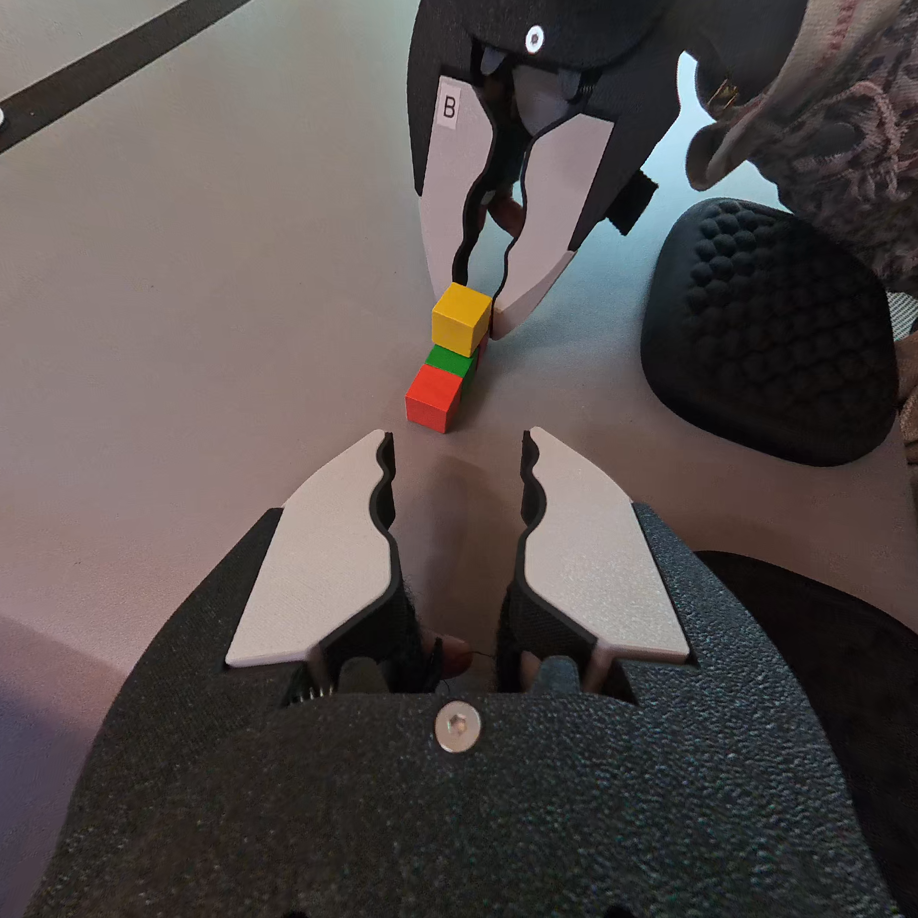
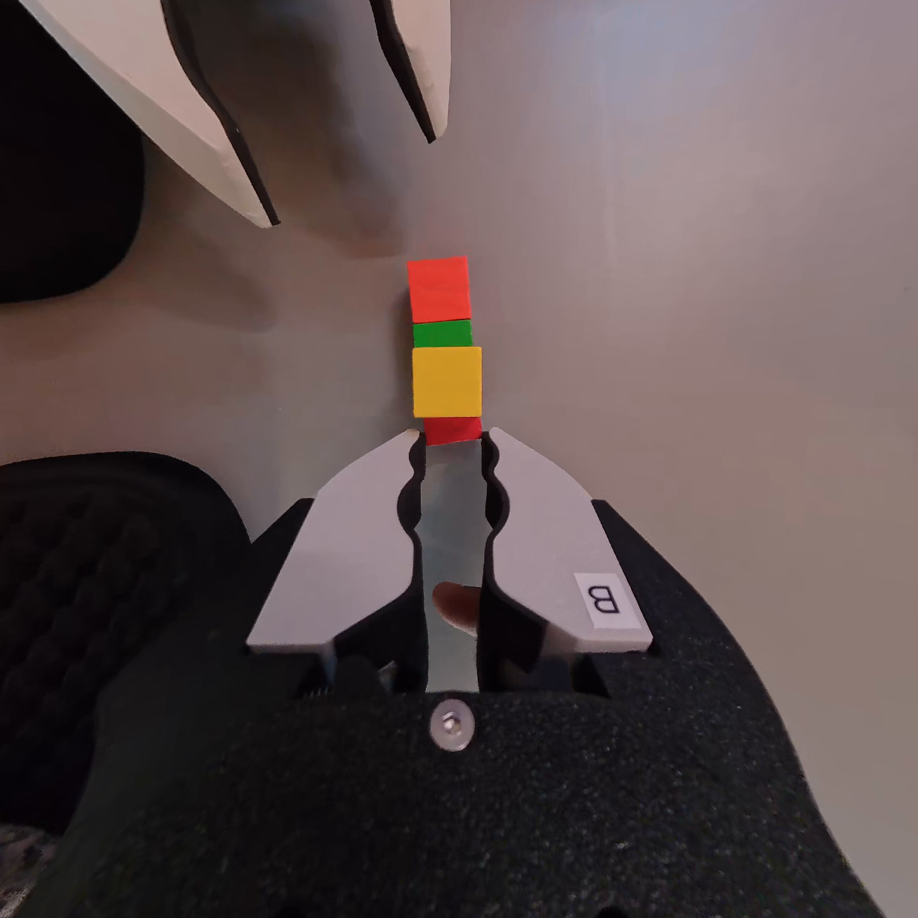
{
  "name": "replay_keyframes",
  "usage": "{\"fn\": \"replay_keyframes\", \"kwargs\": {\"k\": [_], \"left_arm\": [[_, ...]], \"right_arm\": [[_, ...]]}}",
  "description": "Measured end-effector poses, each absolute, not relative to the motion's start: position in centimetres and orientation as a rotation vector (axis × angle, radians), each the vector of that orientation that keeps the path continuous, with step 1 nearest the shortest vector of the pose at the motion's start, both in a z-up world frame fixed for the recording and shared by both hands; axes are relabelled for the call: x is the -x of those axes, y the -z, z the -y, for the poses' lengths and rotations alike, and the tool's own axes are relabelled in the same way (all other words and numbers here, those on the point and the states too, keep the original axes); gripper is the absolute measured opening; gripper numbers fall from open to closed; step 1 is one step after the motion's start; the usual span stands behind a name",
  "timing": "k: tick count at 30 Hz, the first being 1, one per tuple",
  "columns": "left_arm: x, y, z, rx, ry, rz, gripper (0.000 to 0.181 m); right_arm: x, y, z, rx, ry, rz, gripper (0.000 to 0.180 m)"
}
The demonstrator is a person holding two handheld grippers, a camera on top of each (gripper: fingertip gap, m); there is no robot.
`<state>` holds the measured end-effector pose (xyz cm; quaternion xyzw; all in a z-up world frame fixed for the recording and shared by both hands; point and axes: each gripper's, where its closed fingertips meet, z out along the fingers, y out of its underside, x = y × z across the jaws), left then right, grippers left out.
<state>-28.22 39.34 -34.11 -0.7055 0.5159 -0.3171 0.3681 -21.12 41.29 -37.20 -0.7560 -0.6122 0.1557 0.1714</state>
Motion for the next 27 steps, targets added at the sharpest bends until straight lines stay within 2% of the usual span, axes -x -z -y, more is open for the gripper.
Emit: {"fn": "replay_keyframes", "kwargs": {"k": [19, 27], "left_arm": [[28.2, 34.2, -39.4, 1.814, 0.811, -1.328, 0.048], [28.2, 34.3, -39.4, 1.814, 0.808, -1.332, 0.047]], "right_arm": [[21.2, 37.2, -41.1, 2.217, -0.443, 1.685, 0.021], [21.2, 36.2, -41.0, 2.188, -0.425, 1.656, 0.028]]}}
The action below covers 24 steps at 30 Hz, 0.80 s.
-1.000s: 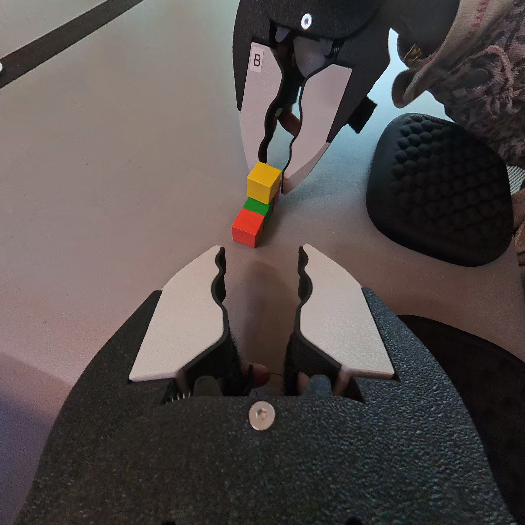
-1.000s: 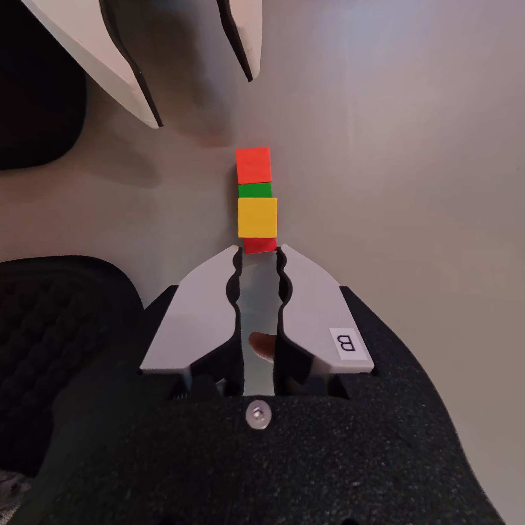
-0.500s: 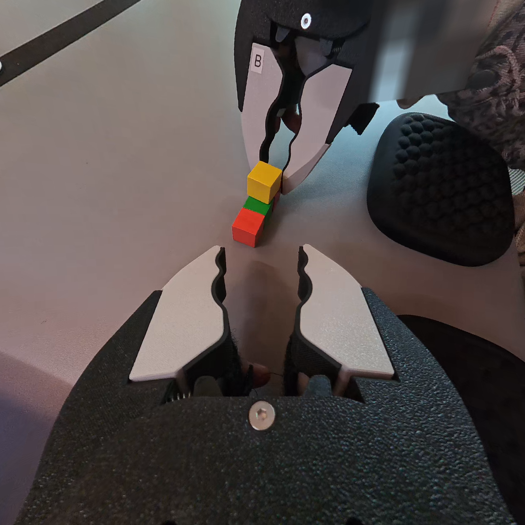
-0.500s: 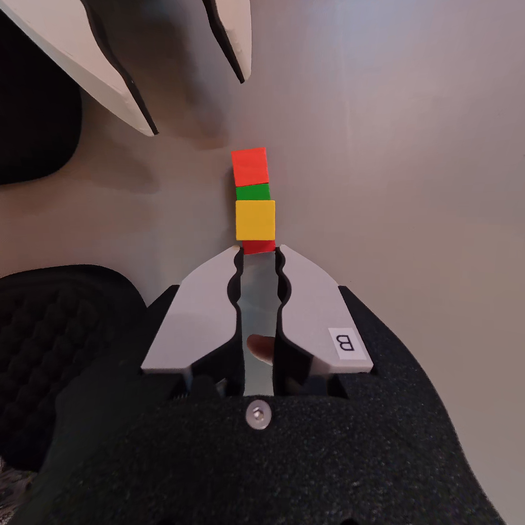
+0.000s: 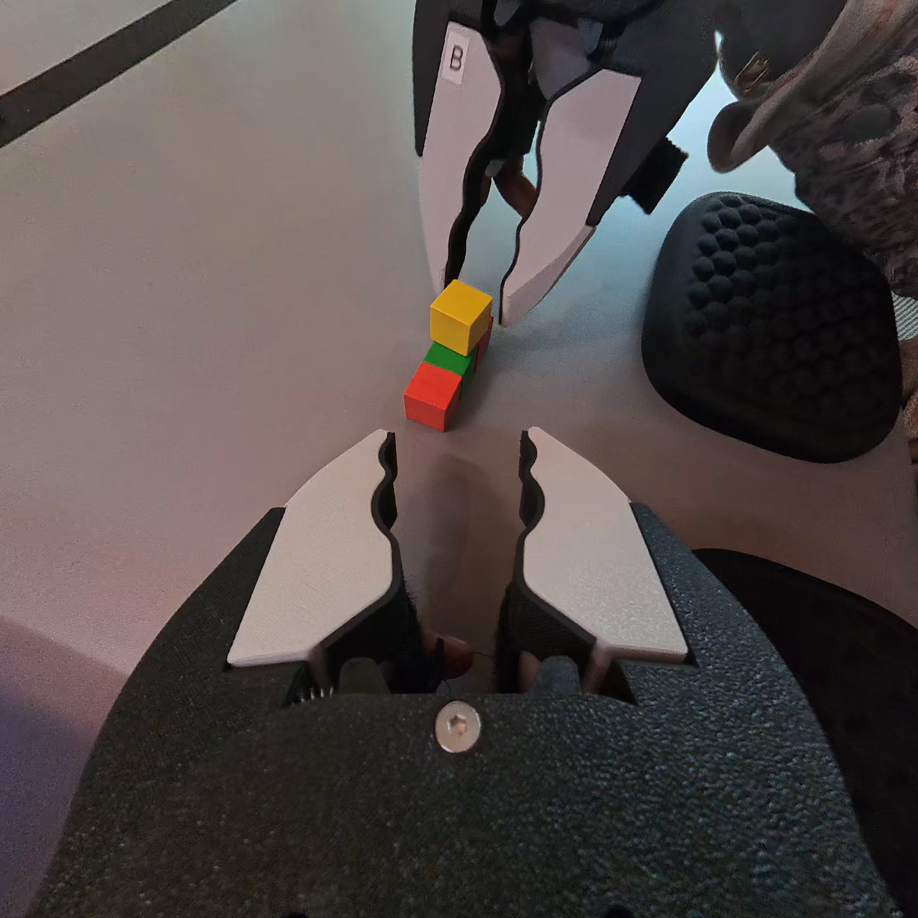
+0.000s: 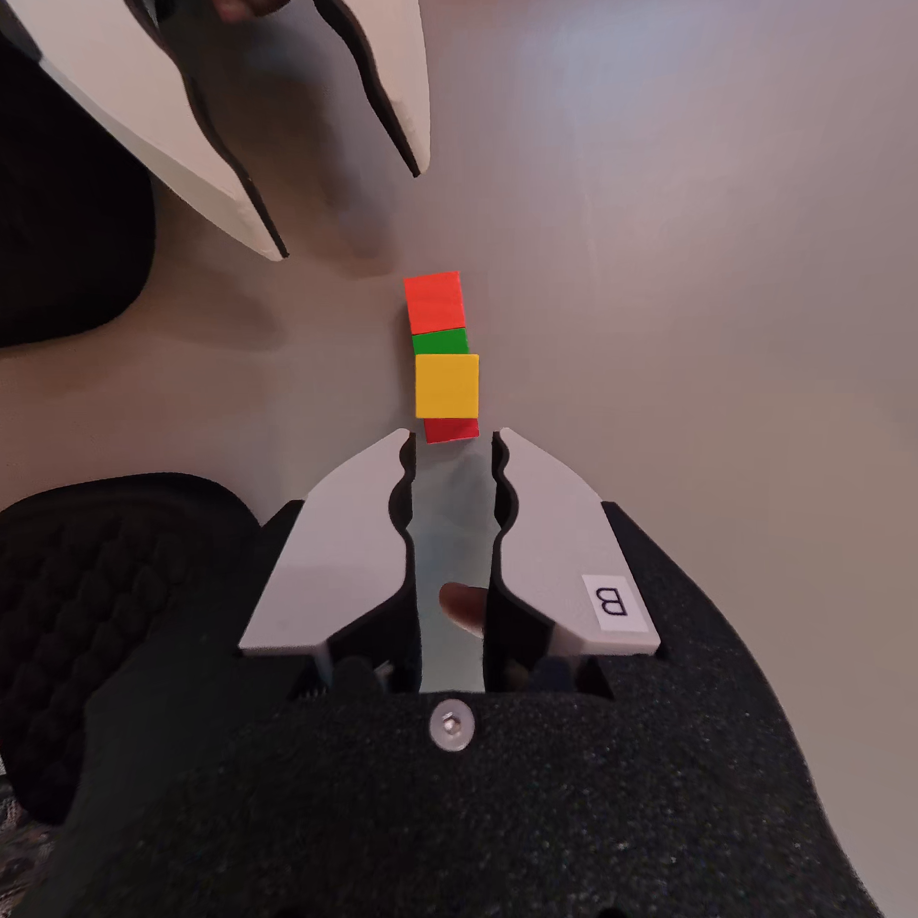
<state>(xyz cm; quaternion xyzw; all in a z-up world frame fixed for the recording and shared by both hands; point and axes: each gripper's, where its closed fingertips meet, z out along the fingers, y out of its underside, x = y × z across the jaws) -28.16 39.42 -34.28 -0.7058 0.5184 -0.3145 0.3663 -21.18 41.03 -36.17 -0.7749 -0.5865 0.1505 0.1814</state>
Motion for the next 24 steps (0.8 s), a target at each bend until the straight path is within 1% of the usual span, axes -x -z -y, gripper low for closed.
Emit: {"fn": "replay_keyframes", "kwargs": {"k": [3, 7, 11, 13, 16, 18, 21, 24], "left_arm": [[28.4, 33.8, -39.6, 1.806, 0.787, -1.319, 0.046], [30.6, 30.4, -40.8, 1.798, 0.733, -1.272, 0.043], [37.5, 25.9, -47.0, 1.887, 0.512, -1.065, 0.037], [41.4, 25.2, -50.7, 1.989, 0.439, -0.964, 0.037], [46.4, 27.2, -56.9, 2.186, 0.351, -0.796, 0.037], [47.7, 29.3, -59.9, 2.288, 0.38, -0.696, 0.036], [49.5, 32.5, -62.9, 2.415, 0.285, -0.586, 0.04], [50.1, 34.0, -64.5, 2.465, 0.216, -0.515, 0.044]], "right_arm": [[20.9, 35.2, -41.3, 2.157, -0.433, 1.622, 0.03], [21.0, 33.1, -41.4, 2.02, -0.535, 1.492, 0.032], [20.9, 31.9, -41.5, 1.926, -0.638, 1.33, 0.033], [21.0, 31.8, -41.6, 1.892, -0.648, 1.298, 0.033], [21.0, 31.5, -41.9, 1.862, -0.646, 1.269, 0.033], [21.0, 31.3, -42.0, 1.846, -0.659, 1.255, 0.033], [20.7, 31.3, -42.1, 1.832, -0.666, 1.229, 0.033], [20.4, 31.5, -42.2, 1.834, -0.665, 1.221, 0.033]]}}
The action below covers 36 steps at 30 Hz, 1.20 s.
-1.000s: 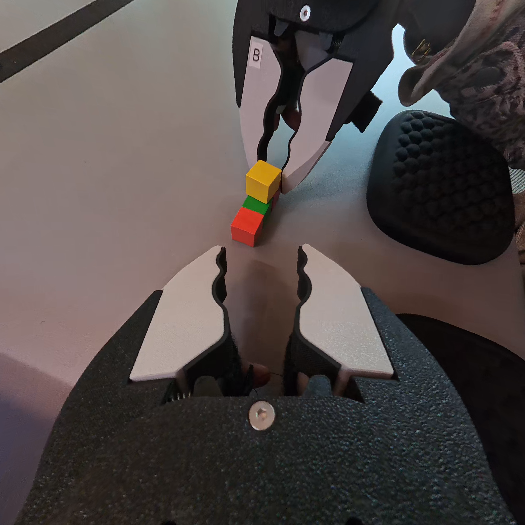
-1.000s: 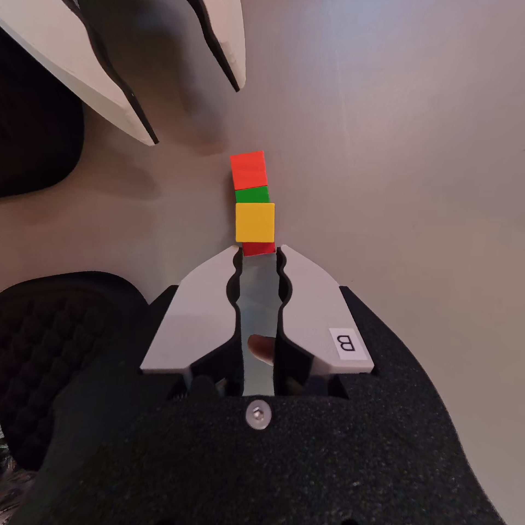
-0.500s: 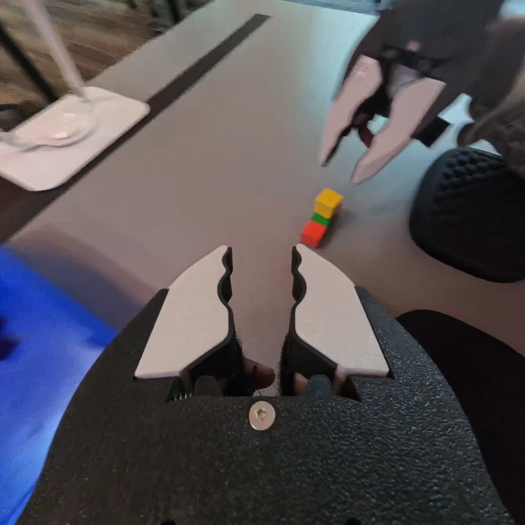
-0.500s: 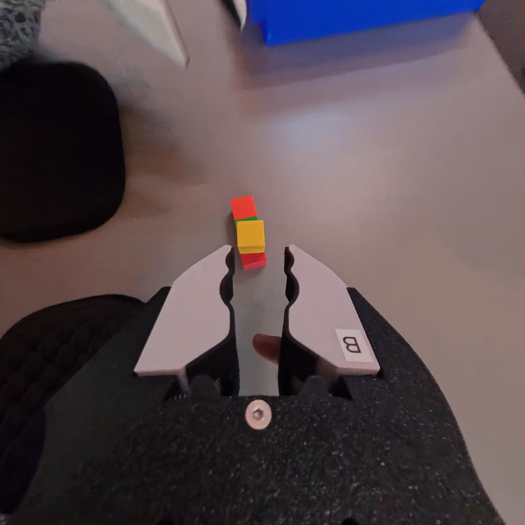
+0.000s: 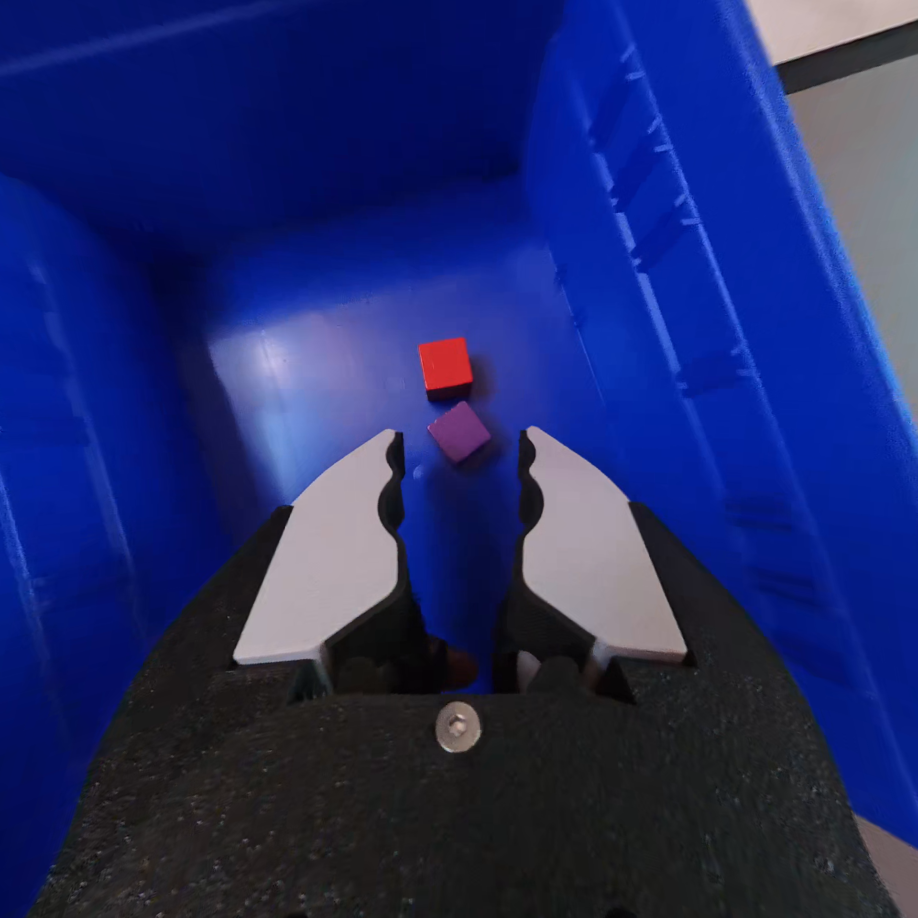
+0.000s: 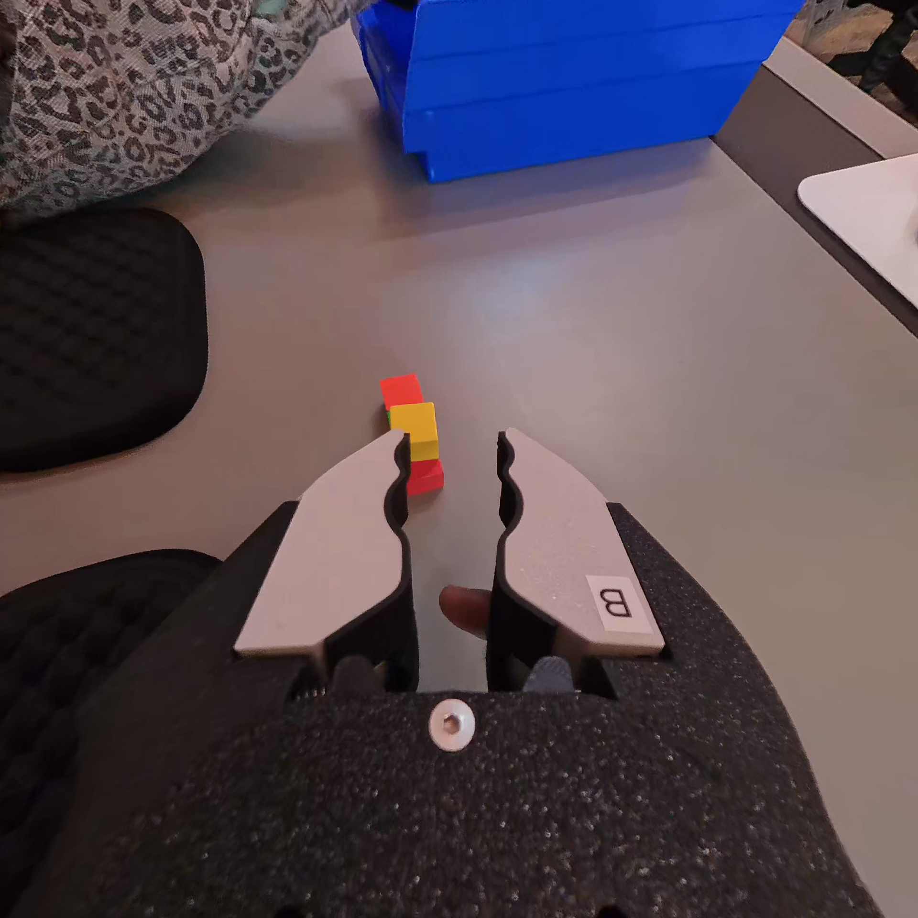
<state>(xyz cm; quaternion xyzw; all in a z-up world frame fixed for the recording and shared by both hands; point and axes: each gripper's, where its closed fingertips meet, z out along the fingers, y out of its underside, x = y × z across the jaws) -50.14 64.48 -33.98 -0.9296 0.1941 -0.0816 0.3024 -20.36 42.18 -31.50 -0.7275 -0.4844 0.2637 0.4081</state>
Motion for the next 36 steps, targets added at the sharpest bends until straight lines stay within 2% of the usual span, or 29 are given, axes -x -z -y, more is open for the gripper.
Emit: {"fn": "replay_keyframes", "kwargs": {"k": [5, 6, 7, 8, 13, 16, 19, 21, 24, 28, 36], "left_arm": [[50.1, 35.9, -65.1, 2.536, 0.161, -0.502, 0.048], [50.1, 36.2, -65.2, 2.543, 0.15, -0.51, 0.044], [50.1, 36.6, -65.2, 2.549, 0.146, -0.528, 0.03], [50.1, 36.7, -65.2, 2.542, 0.142, -0.542, 0.029], [49.1, 32.7, -63.5, 2.382, 0.25, -0.569, 0.029], [45.4, 26.1, -60.1, 2.097, 0.591, -0.542, 0.028], [39.8, 19.0, -53.0, 1.753, 1.072, -0.561, 0.028], [36.4, 16.9, -47.8, 1.609, 1.319, -0.599, 0.028], [32.7, 16.2, -42.4, 1.486, 1.668, -0.558, 0.028], [30.6, 16.3, -39.8, 1.371, 2.039, -0.405, 0.028], [29.7, 16.1, -39.4, 1.31, 2.137, -0.328, 0.028]], "right_arm": [[20.3, 31.9, -42.3, 1.838, -0.659, 1.229, 0.033], [20.2, 31.9, -42.2, 1.834, -0.657, 1.231, 0.033], [20.2, 31.9, -42.2, 1.832, -0.655, 1.232, 0.033], [20.2, 31.9, -42.2, 1.832, -0.654, 1.23, 0.033], [20.1, 31.5, -42.4, 1.812, -0.648, 1.21, 0.032], [20.2, 30.9, -42.7, 1.79, -0.664, 1.175, 0.032], [20.8, 29.4, -42.7, 1.708, -0.695, 1.148, 0.032], [21.6, 27.5, -42.4, 1.616, -0.716, 1.132, 0.031], [23.9, 23.1, -41.2, 1.426, -0.75, 1.121, 0.029], [27.5, 18.2, -39.0, 1.187, -0.778, 1.126, 0.027], [29.9, 16.9, -38.8, 1.102, -0.683, 1.149, 0.023]]}}
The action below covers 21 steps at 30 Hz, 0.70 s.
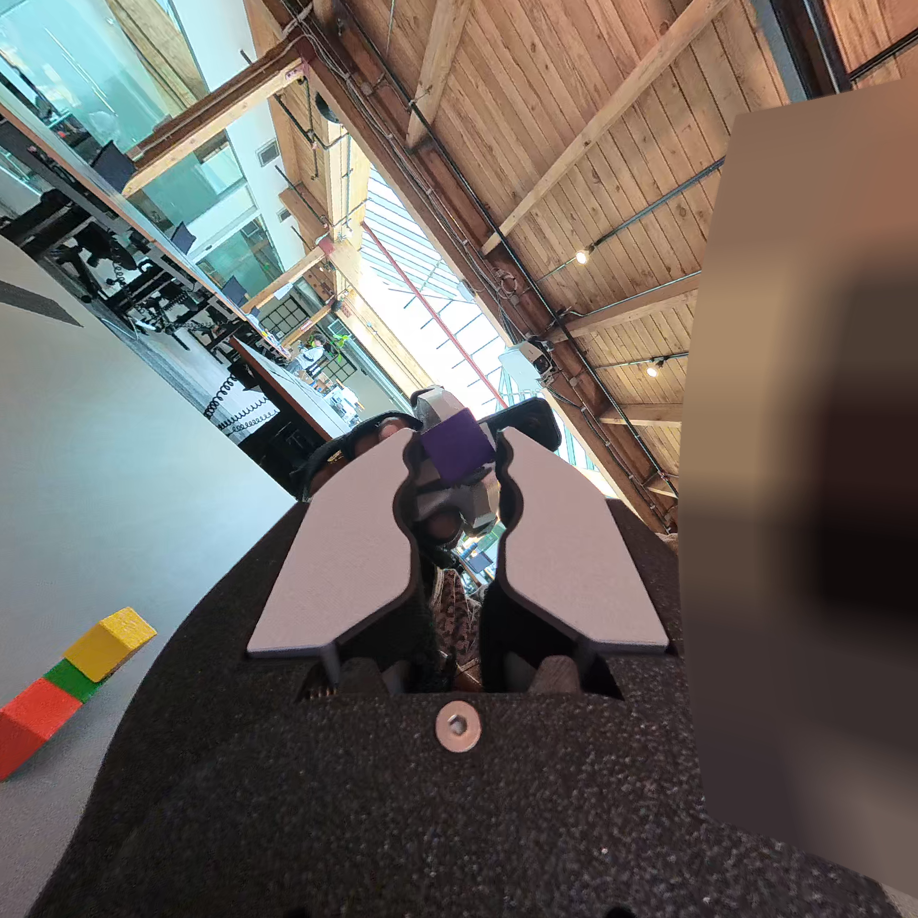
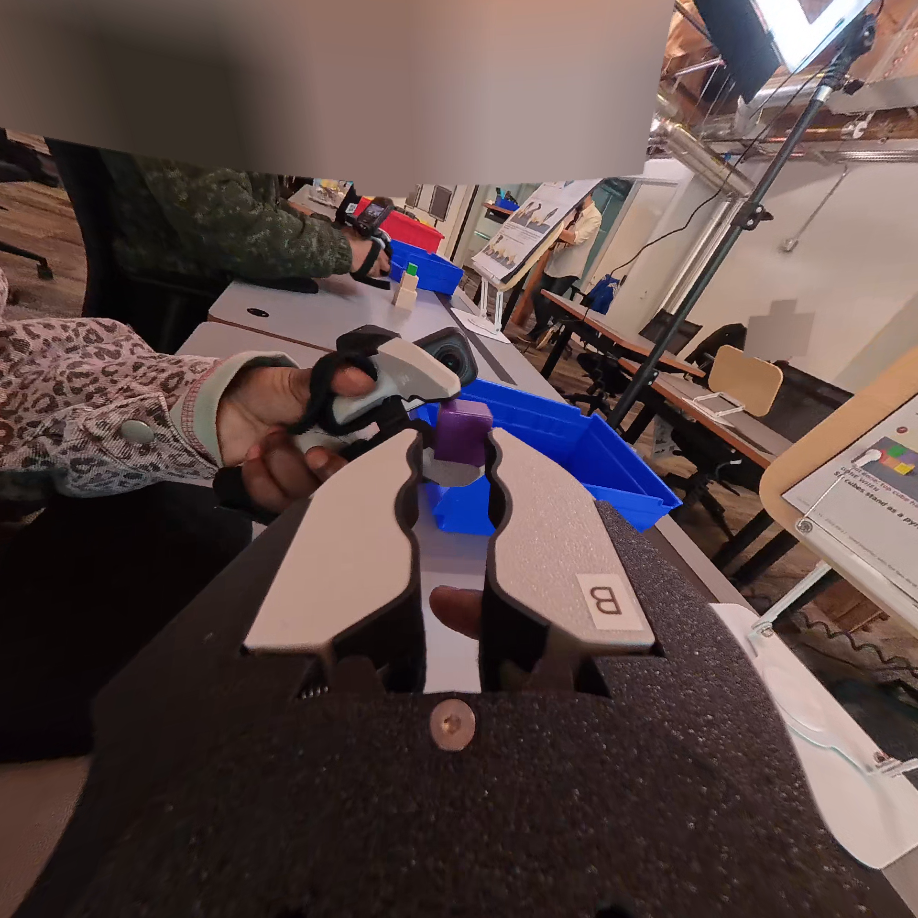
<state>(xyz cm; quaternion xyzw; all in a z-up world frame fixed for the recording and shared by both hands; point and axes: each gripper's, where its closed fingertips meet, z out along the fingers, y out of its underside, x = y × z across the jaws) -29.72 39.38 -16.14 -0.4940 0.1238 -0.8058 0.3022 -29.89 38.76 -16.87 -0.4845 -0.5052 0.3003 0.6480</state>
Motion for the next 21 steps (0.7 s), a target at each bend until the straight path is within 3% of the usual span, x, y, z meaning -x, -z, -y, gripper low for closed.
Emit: {"fn": "replay_keyframes", "kwargs": {"k": [12, 14, 16, 18, 21], "left_arm": [[29.5, 17.3, -39.2, 1.32, 2.1, -0.369, 0.028], [29.0, 18.9, -39.3, 1.416, 1.92, -0.482, 0.03], [28.8, 22.7, -40.5, 1.597, 1.535, -0.654, 0.047], [29.1, 27.1, -41.6, 1.727, 1.126, -0.838, 0.046], [28.0, 30.5, -40.3, 1.791, 0.96, -1.076, 0.044]], "right_arm": [[30.1, 18.0, -39.1, 1.173, -0.676, 1.223, 0.021], [29.6, 18.9, -39.6, 1.237, -0.649, 1.278, 0.021], [27.9, 20.3, -40.3, 1.378, -0.606, 1.358, 0.02], [25.9, 22.6, -40.8, 1.621, -0.601, 1.444, 0.02], [23.5, 26.4, -40.9, 1.963, -0.508, 1.604, 0.02]]}}
